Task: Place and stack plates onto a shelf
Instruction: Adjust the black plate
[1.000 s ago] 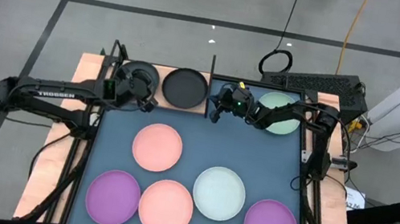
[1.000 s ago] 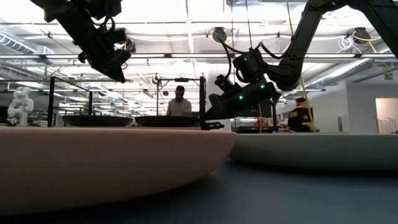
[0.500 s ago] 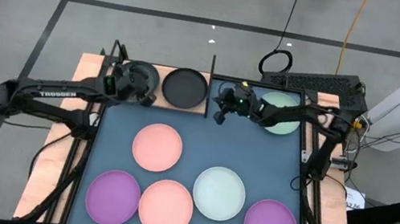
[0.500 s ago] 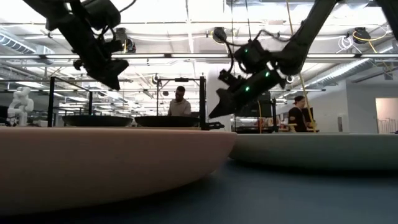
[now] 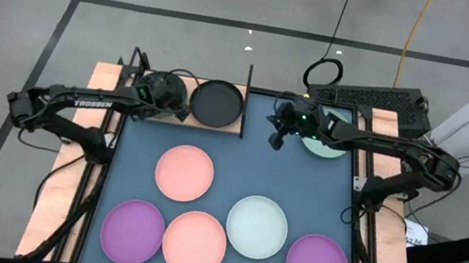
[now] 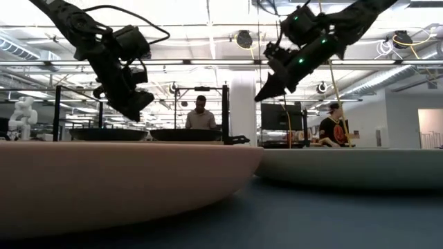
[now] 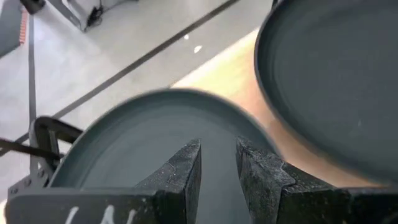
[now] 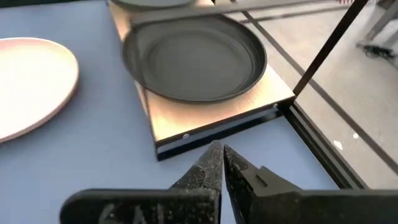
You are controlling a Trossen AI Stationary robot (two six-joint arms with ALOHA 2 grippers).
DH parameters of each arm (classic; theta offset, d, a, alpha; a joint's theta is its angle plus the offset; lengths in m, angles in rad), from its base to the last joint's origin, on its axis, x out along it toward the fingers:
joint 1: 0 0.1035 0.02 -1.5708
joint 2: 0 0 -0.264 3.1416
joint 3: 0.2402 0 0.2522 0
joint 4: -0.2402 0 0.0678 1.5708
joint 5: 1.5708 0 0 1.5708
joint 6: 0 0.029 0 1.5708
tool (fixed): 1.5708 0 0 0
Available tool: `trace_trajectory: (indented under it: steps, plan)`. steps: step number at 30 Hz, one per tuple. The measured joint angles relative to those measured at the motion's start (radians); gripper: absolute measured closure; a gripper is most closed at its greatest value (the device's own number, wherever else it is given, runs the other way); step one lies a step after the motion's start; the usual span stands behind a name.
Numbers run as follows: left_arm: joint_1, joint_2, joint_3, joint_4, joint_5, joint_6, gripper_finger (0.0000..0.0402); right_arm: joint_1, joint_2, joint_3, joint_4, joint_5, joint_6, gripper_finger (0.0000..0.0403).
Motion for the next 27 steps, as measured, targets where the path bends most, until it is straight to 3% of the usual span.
trace_trajectory:
  steps: [8, 16, 20, 27]
  plan:
    - [0.021, 0.004, 0.000, 0.019, 0.009, 0.008, 0.0307, 0.000, -0.160, -0.107, 0.034, -0.005, -0.023, 0.0403]
    - [0.043, 0.004, 0.000, -0.002, 0.094, -0.001, 0.0392, 0.001, -0.268, -0.234, 0.225, -0.133, -0.022, 0.0403]
    - [0.043, 0.004, 0.000, -0.007, 0.096, -0.017, 0.0396, 0.001, -0.293, -0.286, 0.322, -0.186, -0.022, 0.0403]
    - [0.046, 0.004, 0.000, -0.015, 0.096, -0.052, 0.0397, 0.001, -0.308, -0.295, 0.334, -0.190, -0.023, 0.0403]
